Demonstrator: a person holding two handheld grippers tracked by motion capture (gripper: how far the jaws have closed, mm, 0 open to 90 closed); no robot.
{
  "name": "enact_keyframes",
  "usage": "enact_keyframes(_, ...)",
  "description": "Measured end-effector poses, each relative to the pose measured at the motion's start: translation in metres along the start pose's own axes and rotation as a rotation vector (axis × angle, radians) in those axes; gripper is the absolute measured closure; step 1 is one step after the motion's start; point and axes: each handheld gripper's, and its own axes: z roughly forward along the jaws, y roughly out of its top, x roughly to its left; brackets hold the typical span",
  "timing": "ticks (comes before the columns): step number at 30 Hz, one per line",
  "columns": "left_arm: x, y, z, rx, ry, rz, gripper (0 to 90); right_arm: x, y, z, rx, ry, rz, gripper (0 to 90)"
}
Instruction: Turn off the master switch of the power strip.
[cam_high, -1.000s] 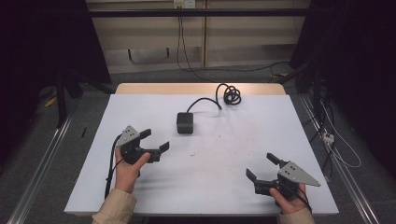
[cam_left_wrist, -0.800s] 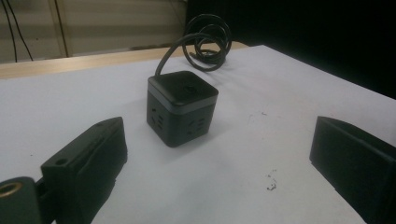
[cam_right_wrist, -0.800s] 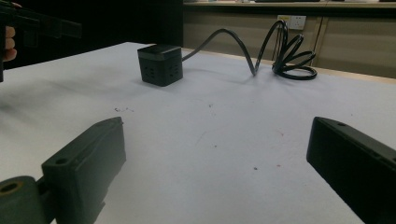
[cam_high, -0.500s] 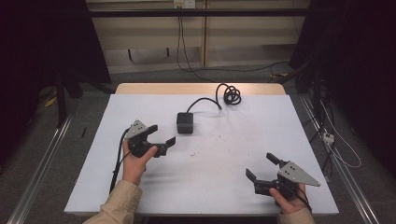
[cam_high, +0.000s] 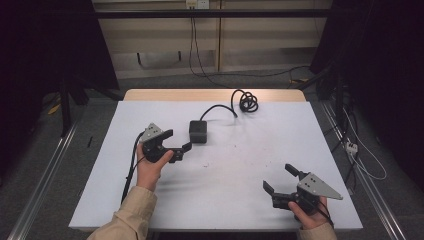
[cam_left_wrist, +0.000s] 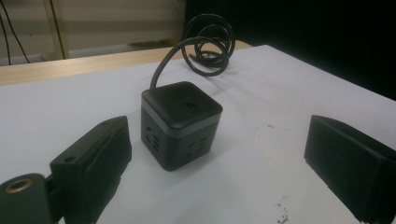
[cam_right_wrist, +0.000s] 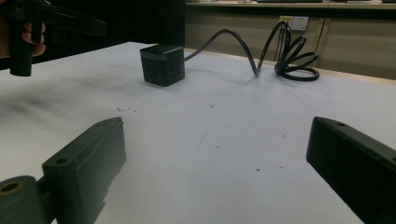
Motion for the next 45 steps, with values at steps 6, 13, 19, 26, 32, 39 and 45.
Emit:
enact_keyframes(6,0.001,0.004,0.006,0.007,0.002,0.004,8.6,0.000,0.000,0.000,-0.001,0.000,0.000,4.0)
enact_keyframes(13,0.000,0.006,0.011,0.007,-0.001,0.004,10.2,0.000,0.000,0.000,-0.002,0.000,0.000,4.1)
enact_keyframes(19,0.002,0.004,0.015,0.014,0.001,0.005,10.7,-0.001,0.000,-0.001,-0.002,-0.003,0.001,4.1)
enact_keyframes(26,0.002,0.009,0.019,0.024,0.002,0.008,10.8,0.000,0.000,0.000,-0.003,-0.002,0.000,4.1)
enact_keyframes(32,0.002,0.014,0.023,0.022,-0.002,0.012,12.0,0.000,0.000,-0.001,-0.003,-0.001,0.000,4.1)
enact_keyframes(39,0.003,0.015,0.026,0.034,-0.002,0.019,12.8,-0.001,0.001,-0.001,-0.005,-0.003,-0.002,4.1)
enact_keyframes(45,0.001,0.020,0.030,0.037,-0.005,0.027,12.8,-0.001,0.000,-0.001,-0.003,-0.002,-0.001,4.1)
